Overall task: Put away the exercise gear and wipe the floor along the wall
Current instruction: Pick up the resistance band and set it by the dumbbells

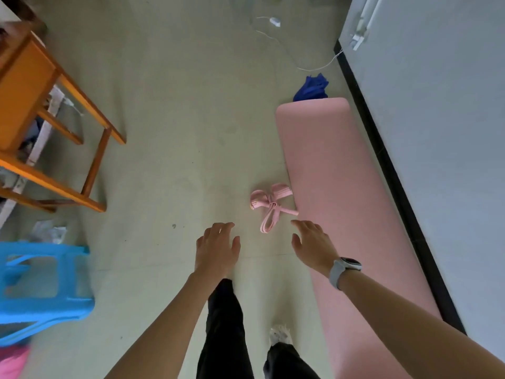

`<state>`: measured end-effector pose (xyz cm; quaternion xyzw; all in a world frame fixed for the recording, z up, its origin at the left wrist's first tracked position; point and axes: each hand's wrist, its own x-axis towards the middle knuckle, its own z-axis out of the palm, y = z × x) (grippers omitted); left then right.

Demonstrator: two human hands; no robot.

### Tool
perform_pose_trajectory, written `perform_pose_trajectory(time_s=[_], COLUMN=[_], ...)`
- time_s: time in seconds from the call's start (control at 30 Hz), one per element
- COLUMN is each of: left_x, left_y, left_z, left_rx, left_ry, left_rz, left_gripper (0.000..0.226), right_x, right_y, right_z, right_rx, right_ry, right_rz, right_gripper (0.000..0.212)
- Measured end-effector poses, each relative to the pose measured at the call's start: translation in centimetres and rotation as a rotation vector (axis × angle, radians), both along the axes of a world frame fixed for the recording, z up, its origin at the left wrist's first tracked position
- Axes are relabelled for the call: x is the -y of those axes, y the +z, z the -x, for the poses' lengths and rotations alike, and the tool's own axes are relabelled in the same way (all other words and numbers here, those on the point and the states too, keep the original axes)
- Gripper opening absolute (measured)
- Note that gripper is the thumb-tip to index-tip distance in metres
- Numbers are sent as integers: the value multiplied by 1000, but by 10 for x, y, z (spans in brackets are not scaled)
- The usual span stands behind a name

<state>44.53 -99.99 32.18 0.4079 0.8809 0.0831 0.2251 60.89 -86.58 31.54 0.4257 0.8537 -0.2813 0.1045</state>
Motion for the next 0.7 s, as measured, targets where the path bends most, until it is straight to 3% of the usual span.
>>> perform_pose_trajectory(time_s=[0.17, 0.37, 0.57, 0.7], left_x=[-95, -207, -275, -313], left_y=[-68, -198, -373, -522], left_z=[107, 202, 224, 214], left_rx=[43, 71, 129, 163], left_ry=[-190, -355, -422, -439], left_rz=[87, 173, 220, 243], left_gripper=[43, 43, 44, 47], right_x=[-69, -144, -211, -242], right_y=[-75, -216, -383, -533], right_z=[89, 165, 197, 205], right_rx=[49, 105, 129, 112], right_ry=[-159, -392, -456, -411], right_rz=[77, 200, 198, 206], right_gripper=[44, 45, 45, 71])
